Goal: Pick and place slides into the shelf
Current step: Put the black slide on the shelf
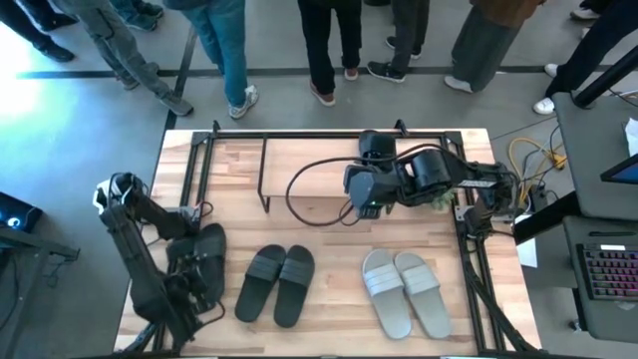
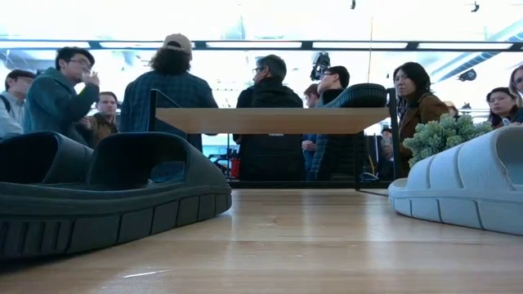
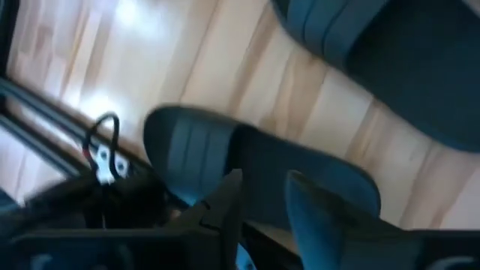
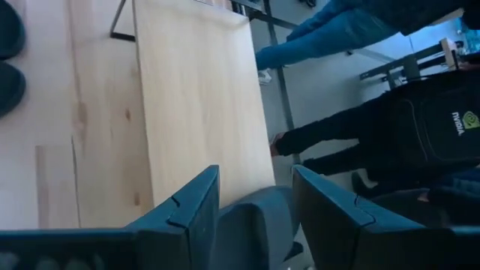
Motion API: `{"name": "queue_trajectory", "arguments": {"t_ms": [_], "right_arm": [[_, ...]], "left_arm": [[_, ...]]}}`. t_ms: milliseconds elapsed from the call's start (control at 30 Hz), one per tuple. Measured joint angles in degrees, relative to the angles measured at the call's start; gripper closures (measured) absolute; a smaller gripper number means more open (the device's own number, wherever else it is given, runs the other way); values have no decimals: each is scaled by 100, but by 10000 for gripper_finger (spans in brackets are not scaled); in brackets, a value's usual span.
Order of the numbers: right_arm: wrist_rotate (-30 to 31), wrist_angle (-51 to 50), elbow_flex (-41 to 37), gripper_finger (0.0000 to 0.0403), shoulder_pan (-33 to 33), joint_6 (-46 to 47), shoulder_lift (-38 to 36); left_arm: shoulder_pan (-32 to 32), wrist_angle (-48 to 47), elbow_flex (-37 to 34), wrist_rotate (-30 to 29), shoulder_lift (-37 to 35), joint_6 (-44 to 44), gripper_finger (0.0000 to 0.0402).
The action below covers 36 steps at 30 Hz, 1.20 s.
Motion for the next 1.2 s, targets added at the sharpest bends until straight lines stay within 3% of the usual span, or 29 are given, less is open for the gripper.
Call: {"name": "queue_trajectory", "arguments": {"t_ms": [200, 333, 533, 900, 1200], "right_arm": [[-1, 4, -15, 243, 11, -80, -106], [3, 4, -105, 243, 81, -66, -324], [18, 2, -508, 243, 105, 230, -809], [47, -5, -1860, 243, 71, 515, -1580], [203, 2, -2695, 243, 2, 708, -2054]], "left_arm": [[-276, 4, -70, 40, 543, -258, 217], [-292, 3, -348, -136, 913, -328, 190], [-256, 14, -939, -17, 932, -1129, 187], [-247, 800, -2203, 29, -404, -1266, 187], [-247, 1097, -2245, -19, -815, -1003, 187]]}}
